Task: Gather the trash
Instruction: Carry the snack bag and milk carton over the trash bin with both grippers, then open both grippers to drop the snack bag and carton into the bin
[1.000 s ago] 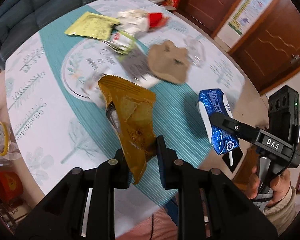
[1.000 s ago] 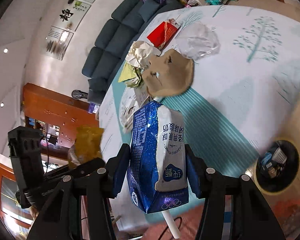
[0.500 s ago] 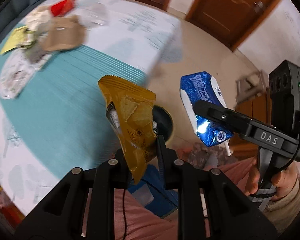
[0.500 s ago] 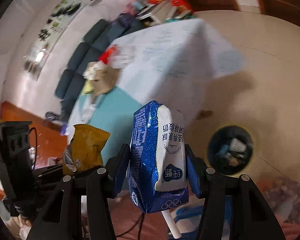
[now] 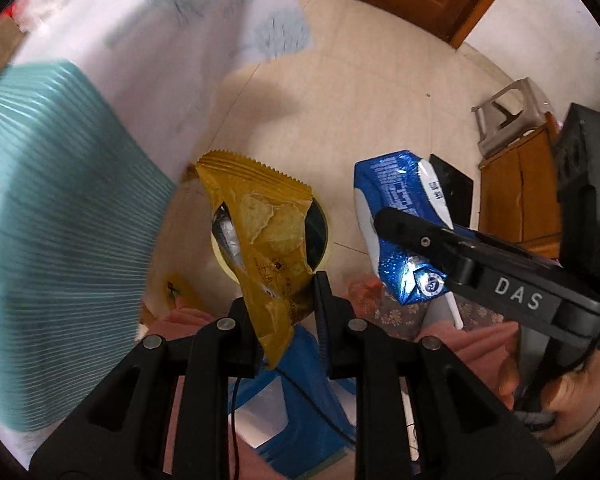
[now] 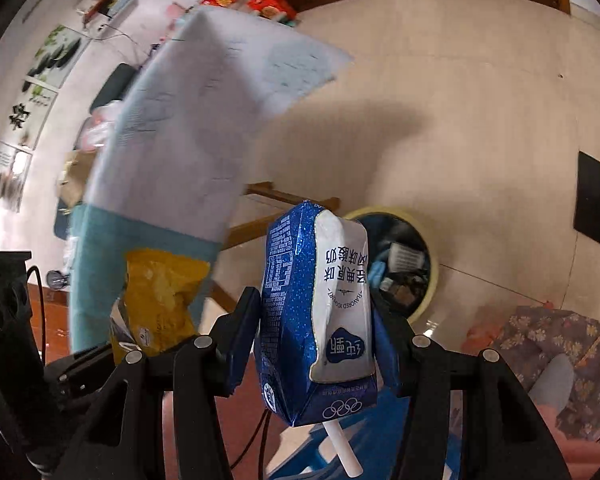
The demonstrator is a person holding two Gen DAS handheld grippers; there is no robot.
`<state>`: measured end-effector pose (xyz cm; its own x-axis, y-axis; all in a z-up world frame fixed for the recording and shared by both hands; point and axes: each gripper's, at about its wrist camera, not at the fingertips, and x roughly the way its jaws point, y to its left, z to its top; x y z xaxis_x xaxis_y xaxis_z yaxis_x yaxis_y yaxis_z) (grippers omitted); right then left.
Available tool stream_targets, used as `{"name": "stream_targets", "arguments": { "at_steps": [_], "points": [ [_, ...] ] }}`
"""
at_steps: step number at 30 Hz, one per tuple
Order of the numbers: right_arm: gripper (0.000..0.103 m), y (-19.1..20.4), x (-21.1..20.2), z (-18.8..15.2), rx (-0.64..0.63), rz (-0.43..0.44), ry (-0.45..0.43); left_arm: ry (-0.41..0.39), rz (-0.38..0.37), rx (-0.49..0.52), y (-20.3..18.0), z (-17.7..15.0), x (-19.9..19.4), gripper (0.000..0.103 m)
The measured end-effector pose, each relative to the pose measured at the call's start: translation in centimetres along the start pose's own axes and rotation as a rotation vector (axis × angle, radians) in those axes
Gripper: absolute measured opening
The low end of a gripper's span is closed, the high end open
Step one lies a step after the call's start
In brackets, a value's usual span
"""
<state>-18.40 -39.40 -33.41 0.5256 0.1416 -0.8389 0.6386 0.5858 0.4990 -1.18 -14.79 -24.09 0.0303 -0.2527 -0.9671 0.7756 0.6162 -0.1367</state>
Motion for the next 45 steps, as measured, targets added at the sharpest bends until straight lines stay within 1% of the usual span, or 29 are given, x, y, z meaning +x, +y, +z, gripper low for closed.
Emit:
{"name": "stream_targets", "arguments": {
  "at_steps": [3, 8, 9, 12, 17, 19, 21, 22, 23, 24, 25, 30, 35, 39, 42, 45],
  "points": [
    [0.053, -1.6, 3.3, 1.0, 0.034, 0.005, 0.032, 0.037, -0.004, -0.039, -0.2, 0.3, 3.8, 0.017],
    [0.053, -3.6, 8.6, 3.0, 0.094, -0.002, 0.078, 0.098, -0.007, -0.112, 0.8, 1.4, 9.6, 0.017],
    [0.053, -4.3, 9.7, 3.5, 0.11, -0.001, 0.087, 0.11, -0.009, -0.124, 0.4, 1.3, 10.6, 0.017],
    [0.054, -5.3, 12.5, 4.4, 0.134, -0.012, 0.113, 0.132, 0.009, -0.14, 1.2, 2.2, 13.1, 0.018],
    [0.055, -5.5, 16.7, 5.6, 0.16, -0.007, 0.17, 0.148, 0.05, -0.167, 3.1, 4.3, 16.3, 0.018],
    [0.056, -5.7, 18.3, 6.0, 0.164, -0.01, 0.188, 0.16, 0.05, -0.19, 4.0, 4.9, 17.3, 0.023],
    [0.059, -5.7, 19.3, 6.0, 0.156, -0.016, 0.194, 0.179, 0.043, -0.22, 5.1, 5.5, 18.5, 0.039],
    [0.061, -5.8, 19.6, 6.0, 0.154, -0.024, 0.196, 0.183, 0.044, -0.231, 5.7, 5.5, 19.0, 0.044],
    [0.061, -6.0, 19.9, 6.0, 0.155, -0.029, 0.195, 0.187, 0.044, -0.24, 6.0, 5.7, 19.5, 0.056],
    [0.061, -6.2, 20.2, 6.0, 0.159, -0.038, 0.195, 0.19, 0.047, -0.248, 6.3, 5.8, 19.9, 0.065],
    [0.061, -6.4, 20.4, 5.9, 0.161, -0.05, 0.196, 0.192, 0.051, -0.253, 6.6, 6.0, 20.2, 0.068],
    [0.061, -7.5, 21.2, 5.4, 0.162, -0.109, 0.207, 0.213, 0.037, -0.275, 8.3, 5.8, 22.4, 0.069],
    [0.061, -8.0, 21.3, 4.3, 0.131, -0.163, 0.207, 0.226, 0.026, -0.267, 7.8, 5.4, 23.2, 0.069],
    [0.061, -8.3, 21.4, 4.1, 0.092, -0.202, 0.207, 0.224, 0.024, -0.259, 7.3, 5.3, 23.1, 0.069],
    [0.061, -7.6, 21.3, 3.7, 0.047, -0.224, 0.206, 0.217, 0.024, -0.256, 7.1, 5.3, 22.6, 0.069],
    [0.061, -7.0, 20.6, 3.6, 0.021, -0.228, 0.197, 0.209, 0.028, -0.256, 6.9, 5.3, 21.8, 0.069]
  ]
}}
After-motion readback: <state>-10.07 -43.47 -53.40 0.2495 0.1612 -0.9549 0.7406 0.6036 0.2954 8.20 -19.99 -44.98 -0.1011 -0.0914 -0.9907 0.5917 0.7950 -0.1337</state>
